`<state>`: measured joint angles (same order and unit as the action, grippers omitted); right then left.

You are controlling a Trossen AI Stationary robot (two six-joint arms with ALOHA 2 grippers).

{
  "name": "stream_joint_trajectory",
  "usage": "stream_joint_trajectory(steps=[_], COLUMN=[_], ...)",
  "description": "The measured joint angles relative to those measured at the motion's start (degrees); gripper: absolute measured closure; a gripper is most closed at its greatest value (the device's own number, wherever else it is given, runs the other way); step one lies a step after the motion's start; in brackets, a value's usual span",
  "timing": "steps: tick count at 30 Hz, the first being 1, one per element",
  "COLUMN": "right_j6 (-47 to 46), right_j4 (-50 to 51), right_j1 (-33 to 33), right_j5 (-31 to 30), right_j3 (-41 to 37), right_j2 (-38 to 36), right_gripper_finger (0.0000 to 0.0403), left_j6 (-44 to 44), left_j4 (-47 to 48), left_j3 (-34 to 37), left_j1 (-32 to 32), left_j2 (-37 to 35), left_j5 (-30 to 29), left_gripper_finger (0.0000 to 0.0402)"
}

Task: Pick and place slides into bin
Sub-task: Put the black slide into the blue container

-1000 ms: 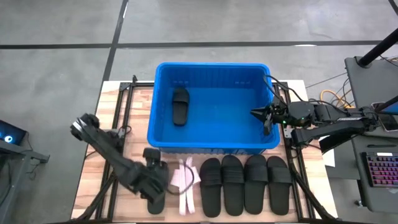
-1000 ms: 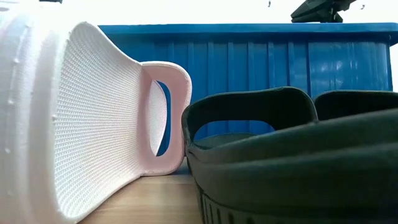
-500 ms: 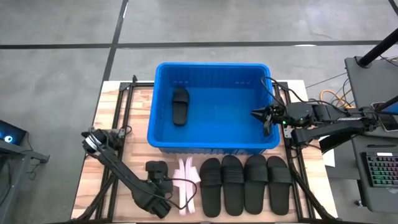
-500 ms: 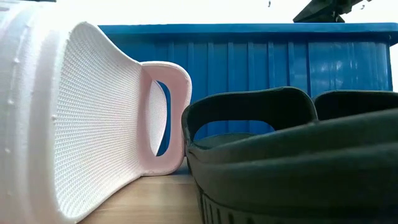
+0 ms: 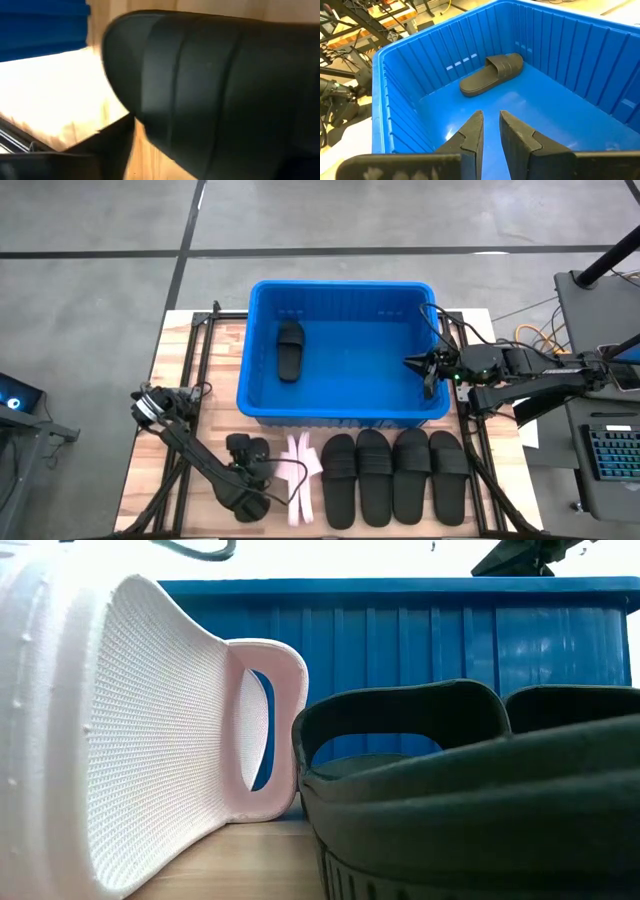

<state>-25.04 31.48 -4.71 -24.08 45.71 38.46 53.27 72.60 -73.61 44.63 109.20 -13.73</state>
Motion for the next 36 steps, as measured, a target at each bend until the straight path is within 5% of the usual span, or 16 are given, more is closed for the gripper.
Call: stream_joint_trajectory(steps=[7, 15, 20, 22, 28, 36], right_j6=[0.00, 0.00, 0.02, -0.05, -1.53, -1.55], right_j4=[0.00, -0.04, -0.06, -0.07, -0.17, -0.54], right_j1=[0.00, 0.00, 0.00, 0.00, 0.00, 0.00], right_j5=[0.00, 0.00, 0.00, 0.00, 0.00, -0.02], right_j3=[0.00, 0.00, 0.00, 0.00, 0.00, 0.00], right_j2=[0.00, -0.02, -0.02, 0.00, 0.00, 0.00], right_gripper_finger=[0.0349, 0.0349, 0.0349, 0.0349, 0.0349, 0.0349], left_j6=[-4.54, -11.91, -14.54, -17.53, -22.12, -44.19], left_j4=[-0.54, 2.24, -6.33, -10.17, -18.39, -22.84], left_j3=[0.14, -3.07, -8.05, -9.73, -13.16, -18.84], left_j1=[-0.64, -2.66, -4.90, -6.66, -16.87, -34.55], left_j2=[-2.90, -13.43, -24.98, -29.24, -36.74, -29.98], left_j5=[6.79, 17.74, 20.35, 17.65, -3.64, -11.37], left_gripper_finger=[0.0374, 0.0398, 0.0400, 0.0400, 0.0401, 0.0401])
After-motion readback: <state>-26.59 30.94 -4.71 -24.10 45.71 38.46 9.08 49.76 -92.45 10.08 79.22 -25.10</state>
